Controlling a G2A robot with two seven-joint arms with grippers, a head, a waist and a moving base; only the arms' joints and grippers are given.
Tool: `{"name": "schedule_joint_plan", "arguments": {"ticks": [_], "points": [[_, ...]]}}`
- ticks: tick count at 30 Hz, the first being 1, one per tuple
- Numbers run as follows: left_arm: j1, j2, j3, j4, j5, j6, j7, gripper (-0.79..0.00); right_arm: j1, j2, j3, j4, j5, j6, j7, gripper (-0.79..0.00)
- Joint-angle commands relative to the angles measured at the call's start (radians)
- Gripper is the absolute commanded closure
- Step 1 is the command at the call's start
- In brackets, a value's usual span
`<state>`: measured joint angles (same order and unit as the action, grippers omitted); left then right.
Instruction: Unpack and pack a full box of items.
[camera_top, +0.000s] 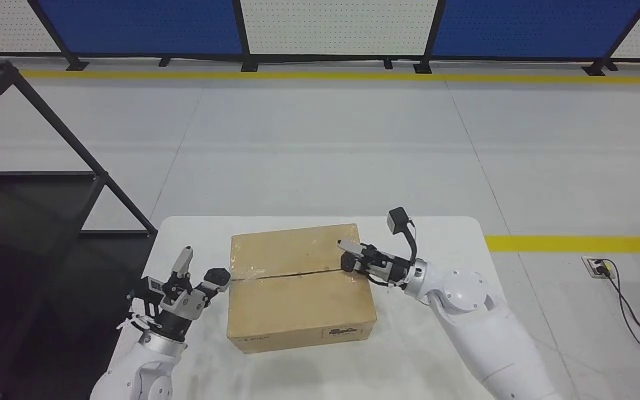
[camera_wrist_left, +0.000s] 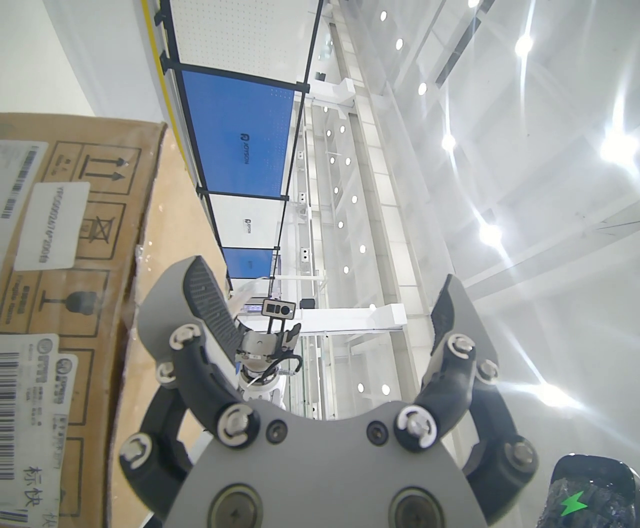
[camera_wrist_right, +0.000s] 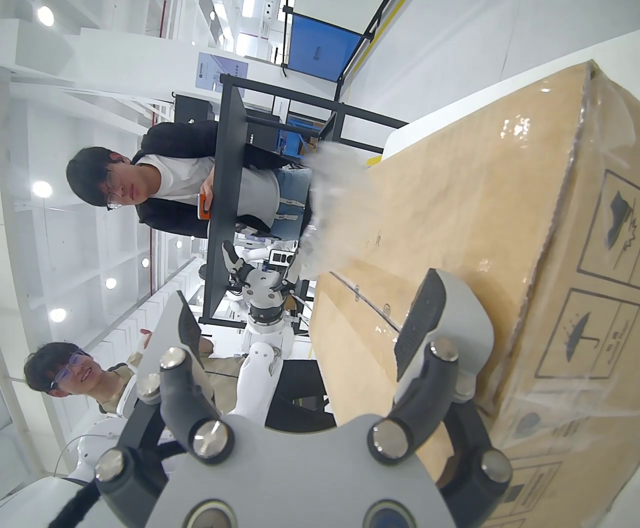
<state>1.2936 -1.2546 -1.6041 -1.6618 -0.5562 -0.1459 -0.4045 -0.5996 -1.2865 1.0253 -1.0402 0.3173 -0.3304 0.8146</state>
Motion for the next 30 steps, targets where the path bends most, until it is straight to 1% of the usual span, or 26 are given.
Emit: {"name": "schedule_joint_plan", "arguments": {"ticks": [1,14,20,30], "points": [[-0.002,0.000,0.005,0.006,0.007,0.001,0.003,-0.785,-0.003,0.000,0.003,-0.005,-0.002,-0.004,0.000,-0.785],[-0.006,-0.001,0.022,0.007,0.017,0.003,0.017,-0.785,-0.026,0.006,0.027,-0.034,-0.021,0.003,0.006,-0.785],[-0.020,-0.002,0.030,0.020,0.019,0.028,0.047,-0.785,-0.033,0.006,0.032,-0.042,-0.024,0.004,0.011,-0.785],[-0.033,-0.002,0.036,0.034,0.016,0.052,0.052,-0.785,-0.040,0.006,0.039,-0.048,-0.029,0.002,0.010,-0.785]]}}
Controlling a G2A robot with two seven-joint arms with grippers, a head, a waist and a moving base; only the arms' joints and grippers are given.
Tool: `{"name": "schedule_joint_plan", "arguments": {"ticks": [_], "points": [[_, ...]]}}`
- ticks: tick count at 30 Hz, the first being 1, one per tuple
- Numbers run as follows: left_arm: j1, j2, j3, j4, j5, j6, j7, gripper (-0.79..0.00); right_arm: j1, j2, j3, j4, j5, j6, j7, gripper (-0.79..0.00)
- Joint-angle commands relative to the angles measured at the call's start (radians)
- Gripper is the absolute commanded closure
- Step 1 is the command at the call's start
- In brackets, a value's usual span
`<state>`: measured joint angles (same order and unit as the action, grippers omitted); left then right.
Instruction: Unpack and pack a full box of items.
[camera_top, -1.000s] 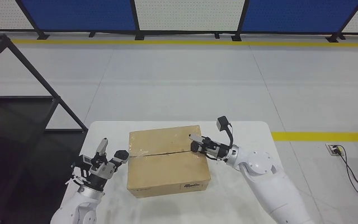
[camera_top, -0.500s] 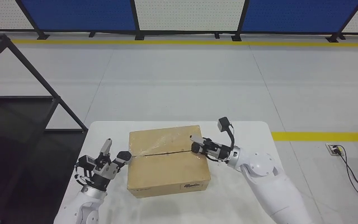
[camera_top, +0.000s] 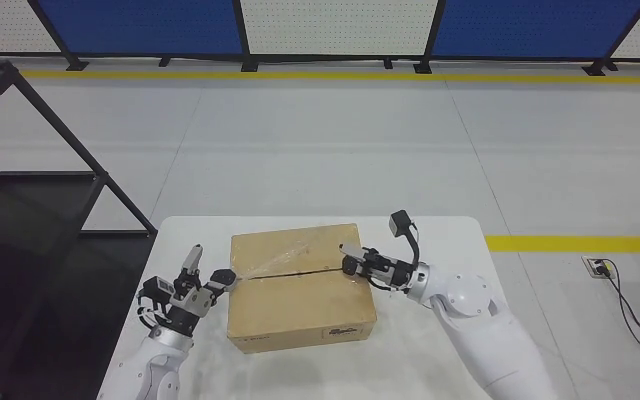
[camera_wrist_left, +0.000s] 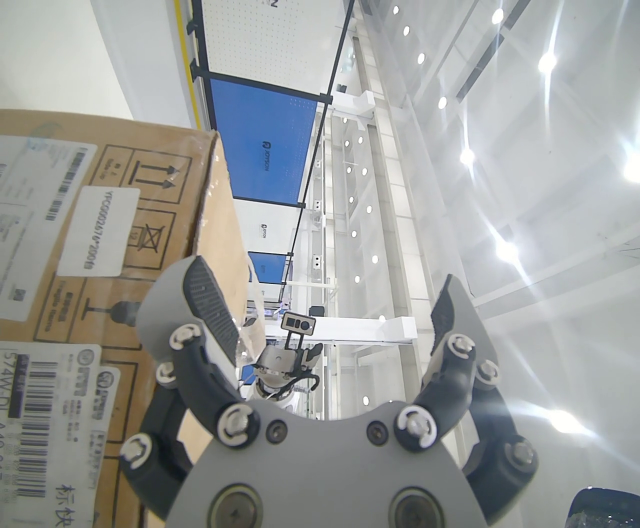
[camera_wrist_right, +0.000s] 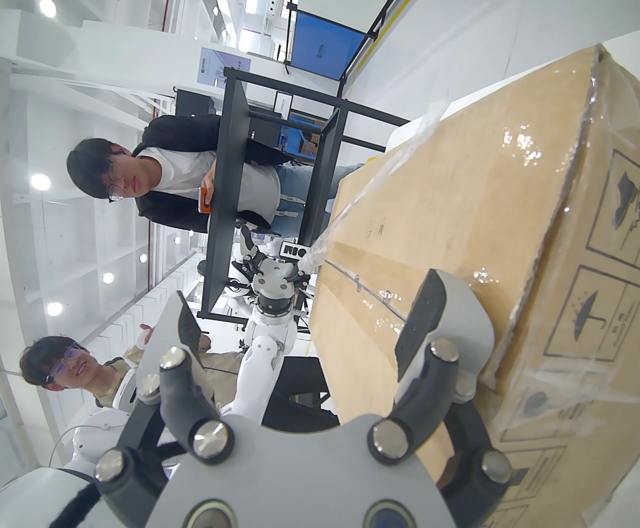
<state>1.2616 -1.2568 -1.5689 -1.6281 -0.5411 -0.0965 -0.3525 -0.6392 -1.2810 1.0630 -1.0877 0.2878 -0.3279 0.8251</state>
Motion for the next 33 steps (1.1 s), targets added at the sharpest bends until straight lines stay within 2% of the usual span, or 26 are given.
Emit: {"name": "schedule_joint_plan", "arguments": {"ticks": [1,15,29,33], "points": [[-0.003,0.000,0.003,0.001,0.003,0.005,0.000,-0.785,-0.002,0.000,0.002,-0.001,0.000,0.000,-0.001,-0.785],[-0.002,0.001,0.000,0.008,-0.008,0.008,-0.006,-0.785,0.010,-0.001,0.011,-0.016,-0.007,0.020,0.006,-0.785],[-0.021,-0.002,0.032,0.023,0.017,0.020,0.018,-0.785,0.010,-0.001,0.012,-0.017,-0.008,0.025,0.005,-0.785],[-0.016,-0.001,0.027,0.017,0.018,0.021,0.019,-0.785,0.002,-0.001,0.000,-0.062,-0.037,0.062,0.002,-0.785]]}}
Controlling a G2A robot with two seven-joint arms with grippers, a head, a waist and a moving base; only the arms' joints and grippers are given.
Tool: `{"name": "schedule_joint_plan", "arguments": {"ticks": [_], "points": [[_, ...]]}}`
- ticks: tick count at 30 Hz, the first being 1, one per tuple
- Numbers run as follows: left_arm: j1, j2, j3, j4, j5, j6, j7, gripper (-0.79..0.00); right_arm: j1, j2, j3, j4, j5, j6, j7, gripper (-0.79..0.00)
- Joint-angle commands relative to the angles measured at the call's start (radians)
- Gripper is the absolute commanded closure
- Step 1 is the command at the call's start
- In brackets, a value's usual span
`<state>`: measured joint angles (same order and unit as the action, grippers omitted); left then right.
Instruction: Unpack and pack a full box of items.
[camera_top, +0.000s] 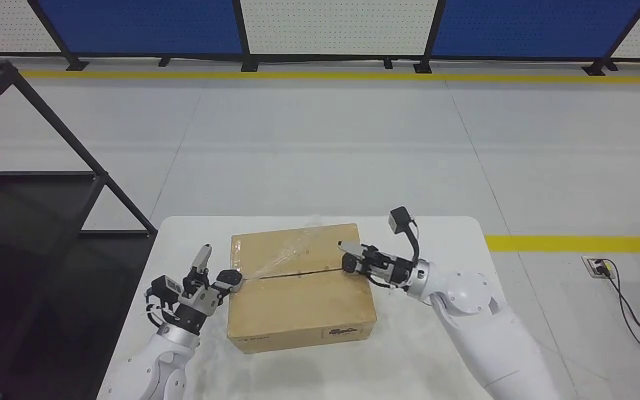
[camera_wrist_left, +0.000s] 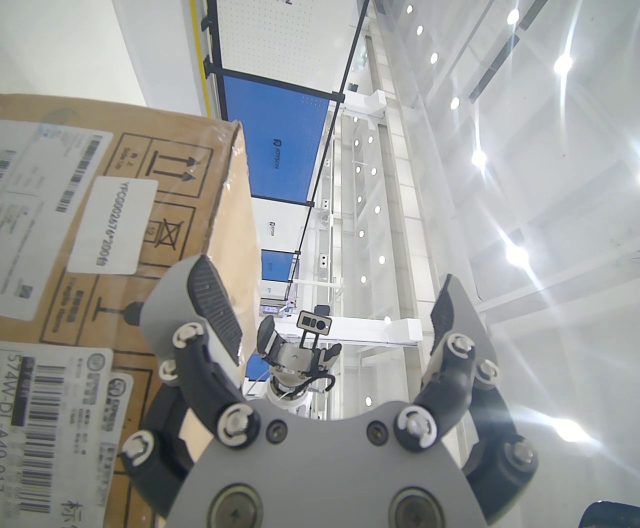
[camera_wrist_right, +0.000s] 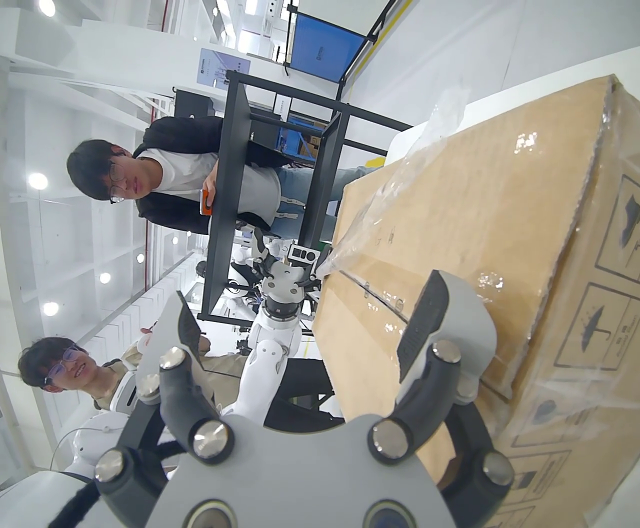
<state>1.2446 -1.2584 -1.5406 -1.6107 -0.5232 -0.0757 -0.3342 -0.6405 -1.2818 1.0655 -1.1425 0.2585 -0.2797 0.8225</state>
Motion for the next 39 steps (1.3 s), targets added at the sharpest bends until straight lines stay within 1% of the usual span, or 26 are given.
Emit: {"name": "schedule_joint_plan", "arguments": {"ticks": [1,4,8,19,22,24,29,33,39], "points": [[0.002,0.000,-0.002,-0.002,-0.001,0.000,0.001,-0.785,0.013,-0.001,-0.008,-0.012,-0.017,0.036,0.009,-0.785],[0.005,0.001,-0.005,-0.004,0.001,0.002,0.001,-0.785,0.056,-0.006,-0.030,-0.019,-0.042,0.094,0.027,-0.785],[0.008,0.001,-0.005,-0.006,-0.002,0.001,-0.001,-0.785,0.113,-0.015,-0.047,0.000,-0.051,0.143,0.028,-0.785],[0.010,0.000,0.003,-0.006,-0.005,0.003,0.000,-0.785,0.113,-0.015,-0.047,0.000,-0.051,0.143,0.028,-0.785],[0.010,0.000,0.002,-0.007,-0.003,0.003,0.001,-0.785,0.105,-0.016,-0.048,-0.003,-0.060,0.154,0.008,-0.785],[0.008,0.000,0.001,-0.009,-0.002,0.004,0.002,-0.785,0.127,-0.020,-0.052,0.014,-0.047,0.161,0.019,-0.785],[0.004,0.000,0.000,-0.010,-0.001,0.007,0.002,-0.785,0.218,-0.038,-0.070,0.112,-0.017,0.156,0.030,-0.785],[0.000,0.000,0.004,-0.007,-0.004,0.008,0.006,-0.785,0.287,-0.061,-0.104,0.203,-0.020,0.169,-0.019,-0.785],[-0.007,-0.001,0.011,0.002,-0.002,0.009,0.011,-0.785,0.296,-0.064,-0.110,0.219,-0.026,0.177,-0.030,-0.785]]}}
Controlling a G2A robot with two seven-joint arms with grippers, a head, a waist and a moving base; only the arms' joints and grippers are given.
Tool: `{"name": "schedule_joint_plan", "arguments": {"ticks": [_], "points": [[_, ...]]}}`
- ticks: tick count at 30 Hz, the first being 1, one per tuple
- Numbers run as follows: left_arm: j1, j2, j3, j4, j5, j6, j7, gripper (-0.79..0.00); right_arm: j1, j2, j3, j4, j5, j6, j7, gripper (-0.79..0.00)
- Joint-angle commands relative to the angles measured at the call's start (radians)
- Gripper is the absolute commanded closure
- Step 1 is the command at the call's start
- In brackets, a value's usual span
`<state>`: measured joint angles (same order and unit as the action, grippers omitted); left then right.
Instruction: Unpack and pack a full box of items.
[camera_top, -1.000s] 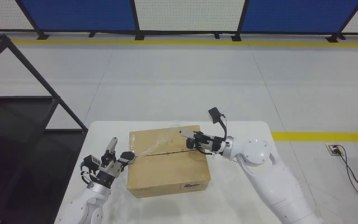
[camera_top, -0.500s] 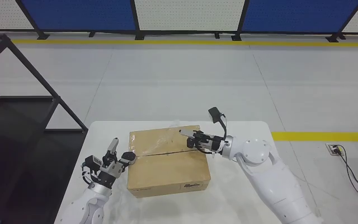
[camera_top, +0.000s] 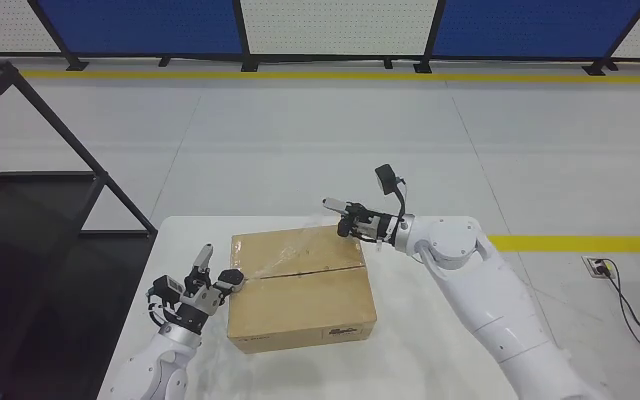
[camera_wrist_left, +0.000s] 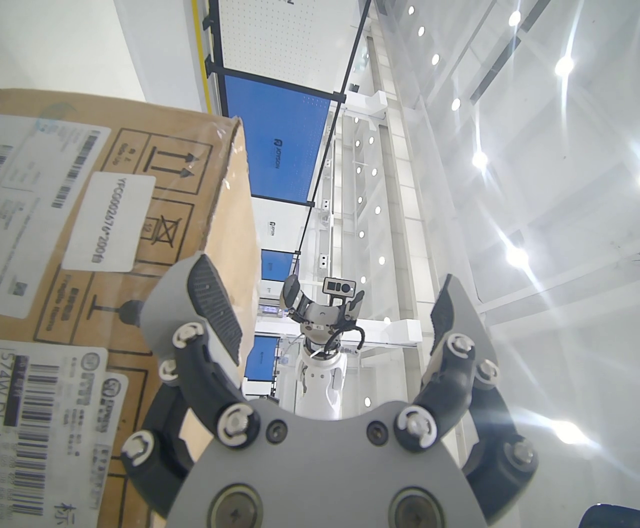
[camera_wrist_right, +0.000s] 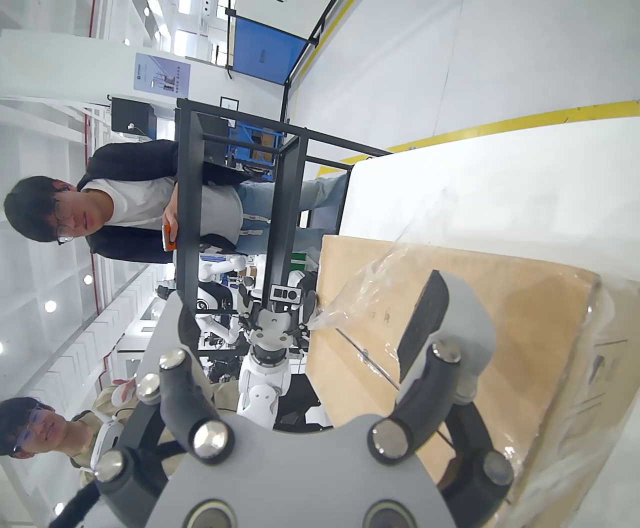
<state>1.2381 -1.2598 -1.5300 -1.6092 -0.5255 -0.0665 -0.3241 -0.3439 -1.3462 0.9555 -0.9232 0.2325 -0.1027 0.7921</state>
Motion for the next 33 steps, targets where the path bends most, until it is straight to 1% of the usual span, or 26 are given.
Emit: {"name": "schedule_joint_plan", "arguments": {"ticks": [1,7,11,16,18,20,26,33], "points": [[0.000,0.000,0.001,0.000,0.001,0.000,0.001,-0.785,0.000,0.000,0.000,0.000,0.000,0.000,0.000,-0.785],[0.005,-0.001,0.000,-0.013,-0.003,-0.001,0.003,-0.785,0.000,0.000,0.000,0.000,0.000,0.000,0.000,-0.785],[0.008,0.000,-0.001,-0.018,0.000,-0.002,0.000,-0.785,0.003,-0.005,0.007,0.008,0.013,0.025,-0.039,-0.785],[0.018,0.000,-0.006,-0.027,0.000,-0.006,-0.001,-0.785,0.081,-0.034,-0.025,0.114,0.047,0.051,-0.033,-0.785],[0.021,0.000,-0.006,-0.028,-0.003,-0.007,0.000,-0.785,0.115,-0.054,-0.044,0.168,0.087,0.052,-0.020,-0.785],[0.023,0.000,-0.006,-0.029,-0.004,-0.008,0.001,-0.785,0.154,-0.076,-0.070,0.244,0.098,0.083,-0.030,-0.785],[0.029,-0.001,-0.010,-0.041,-0.017,-0.027,0.011,-0.785,0.154,-0.076,-0.070,0.244,0.098,0.083,-0.030,-0.785],[0.073,0.000,-0.052,-0.095,-0.063,-0.070,0.010,-0.785,0.154,-0.076,-0.070,0.244,0.098,0.083,-0.030,-0.785]]}}
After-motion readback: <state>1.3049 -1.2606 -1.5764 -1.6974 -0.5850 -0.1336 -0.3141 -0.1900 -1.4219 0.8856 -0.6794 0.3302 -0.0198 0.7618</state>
